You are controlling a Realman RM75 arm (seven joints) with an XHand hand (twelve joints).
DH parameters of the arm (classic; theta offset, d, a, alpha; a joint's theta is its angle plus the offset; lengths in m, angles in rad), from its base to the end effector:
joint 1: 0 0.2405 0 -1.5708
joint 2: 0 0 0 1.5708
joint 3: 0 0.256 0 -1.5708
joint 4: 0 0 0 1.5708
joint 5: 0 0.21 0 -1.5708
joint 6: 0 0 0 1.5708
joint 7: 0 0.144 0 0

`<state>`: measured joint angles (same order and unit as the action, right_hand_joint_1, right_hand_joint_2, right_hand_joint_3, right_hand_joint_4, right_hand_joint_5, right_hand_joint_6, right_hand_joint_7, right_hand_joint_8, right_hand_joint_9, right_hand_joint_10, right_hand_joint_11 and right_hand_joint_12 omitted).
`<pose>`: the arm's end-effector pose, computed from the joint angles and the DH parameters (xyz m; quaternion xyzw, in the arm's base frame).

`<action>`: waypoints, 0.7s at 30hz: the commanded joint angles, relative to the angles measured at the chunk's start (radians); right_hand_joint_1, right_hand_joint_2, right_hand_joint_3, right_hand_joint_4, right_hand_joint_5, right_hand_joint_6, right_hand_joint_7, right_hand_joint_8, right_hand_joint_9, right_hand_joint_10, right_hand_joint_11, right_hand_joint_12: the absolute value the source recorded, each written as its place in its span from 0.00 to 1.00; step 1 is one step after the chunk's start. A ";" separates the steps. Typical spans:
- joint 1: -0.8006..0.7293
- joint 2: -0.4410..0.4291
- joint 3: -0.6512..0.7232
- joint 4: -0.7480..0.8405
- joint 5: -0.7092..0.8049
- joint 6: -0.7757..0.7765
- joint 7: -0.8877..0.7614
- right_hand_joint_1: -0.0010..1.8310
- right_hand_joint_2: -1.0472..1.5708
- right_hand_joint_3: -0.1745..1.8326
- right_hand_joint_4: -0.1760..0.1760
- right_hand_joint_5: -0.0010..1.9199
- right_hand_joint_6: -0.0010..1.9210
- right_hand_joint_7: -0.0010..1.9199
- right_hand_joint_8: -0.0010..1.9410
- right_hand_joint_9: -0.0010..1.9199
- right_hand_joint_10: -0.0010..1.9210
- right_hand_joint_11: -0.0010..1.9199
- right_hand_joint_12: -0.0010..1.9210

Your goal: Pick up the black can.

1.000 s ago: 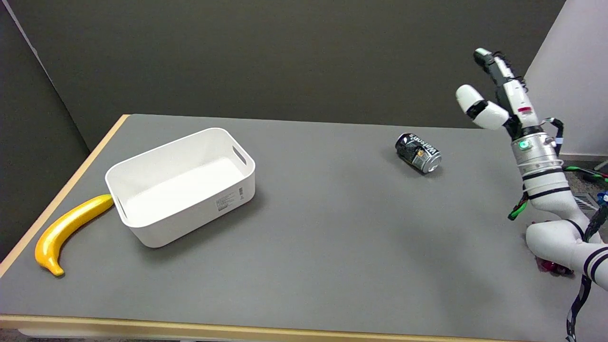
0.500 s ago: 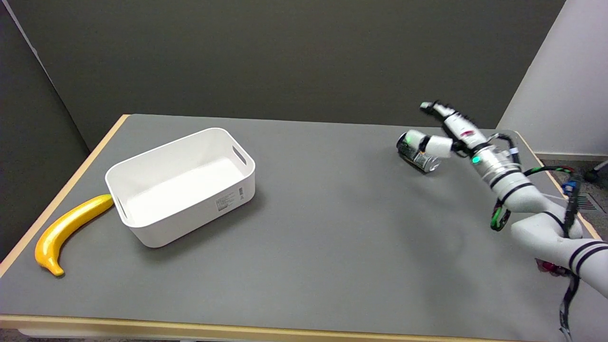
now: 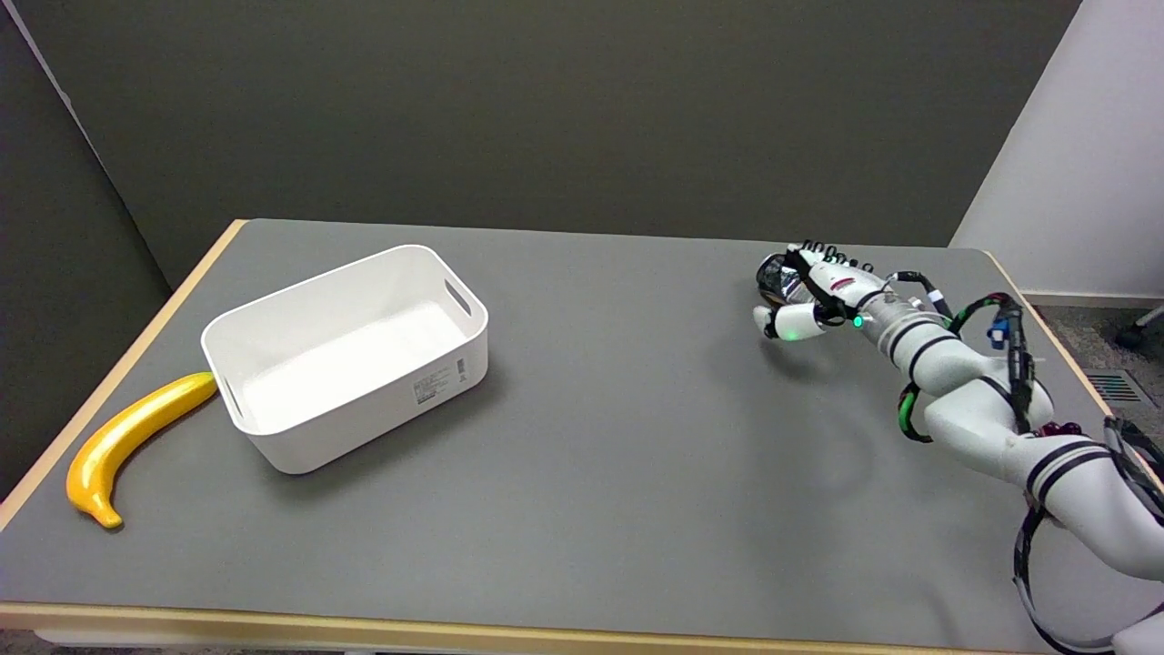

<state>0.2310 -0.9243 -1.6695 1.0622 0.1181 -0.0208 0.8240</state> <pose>-0.2827 -0.3810 0.4756 0.5924 -0.1786 0.0282 0.7851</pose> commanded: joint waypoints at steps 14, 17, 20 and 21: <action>-0.012 -0.011 0.033 0.472 -1.413 -0.500 0.711 0.63 0.91 0.07 0.00 0.23 0.81 0.42 0.78 0.41 0.67 0.16 1.00; -0.006 -0.002 0.015 0.470 -1.414 -0.502 0.711 0.63 0.93 0.04 0.00 0.23 0.81 0.41 0.82 0.41 0.68 0.12 1.00; -0.001 -0.002 0.006 0.455 -1.413 -0.503 0.714 0.63 0.92 0.06 0.00 0.24 0.80 0.41 0.81 0.42 0.69 0.14 1.00; -0.001 -0.002 0.004 0.452 -1.410 -0.503 0.716 0.63 0.92 0.06 0.00 0.24 0.80 0.41 0.81 0.42 0.69 0.14 1.00</action>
<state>0.2259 -0.9585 -1.5952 1.3942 -0.8519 -0.3651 1.2678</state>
